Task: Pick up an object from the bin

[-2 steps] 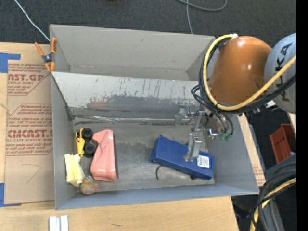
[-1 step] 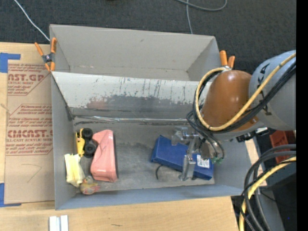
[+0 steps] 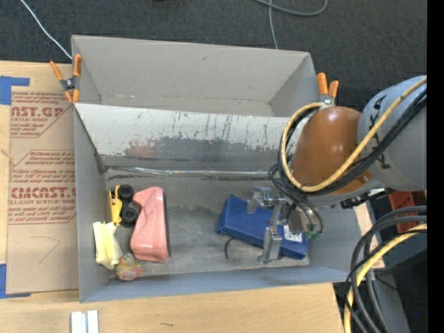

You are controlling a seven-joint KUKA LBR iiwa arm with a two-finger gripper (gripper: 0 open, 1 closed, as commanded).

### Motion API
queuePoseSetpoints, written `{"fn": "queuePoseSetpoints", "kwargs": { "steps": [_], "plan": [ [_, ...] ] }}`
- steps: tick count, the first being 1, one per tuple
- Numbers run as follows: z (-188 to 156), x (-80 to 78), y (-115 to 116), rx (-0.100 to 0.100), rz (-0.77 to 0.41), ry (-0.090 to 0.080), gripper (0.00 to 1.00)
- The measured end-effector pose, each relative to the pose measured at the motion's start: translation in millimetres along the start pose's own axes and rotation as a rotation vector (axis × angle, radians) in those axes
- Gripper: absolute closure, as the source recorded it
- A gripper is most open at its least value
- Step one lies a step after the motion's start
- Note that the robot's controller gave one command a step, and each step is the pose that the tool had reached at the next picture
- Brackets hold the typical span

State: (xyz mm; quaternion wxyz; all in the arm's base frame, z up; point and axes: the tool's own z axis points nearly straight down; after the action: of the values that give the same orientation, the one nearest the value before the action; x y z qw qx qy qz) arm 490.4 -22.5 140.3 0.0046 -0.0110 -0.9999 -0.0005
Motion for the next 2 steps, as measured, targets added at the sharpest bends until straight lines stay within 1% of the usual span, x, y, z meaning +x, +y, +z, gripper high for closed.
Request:
{"fn": "queuePoseSetpoints", "kwargs": {
  "steps": [1, 2],
  "plan": [
    [-45, -66.1, 2, 0.001, -0.161, -0.013, 0.0],
    [40, -49.5, -2, -0.001, -0.085, -0.006, 0.0]
  ]
}}
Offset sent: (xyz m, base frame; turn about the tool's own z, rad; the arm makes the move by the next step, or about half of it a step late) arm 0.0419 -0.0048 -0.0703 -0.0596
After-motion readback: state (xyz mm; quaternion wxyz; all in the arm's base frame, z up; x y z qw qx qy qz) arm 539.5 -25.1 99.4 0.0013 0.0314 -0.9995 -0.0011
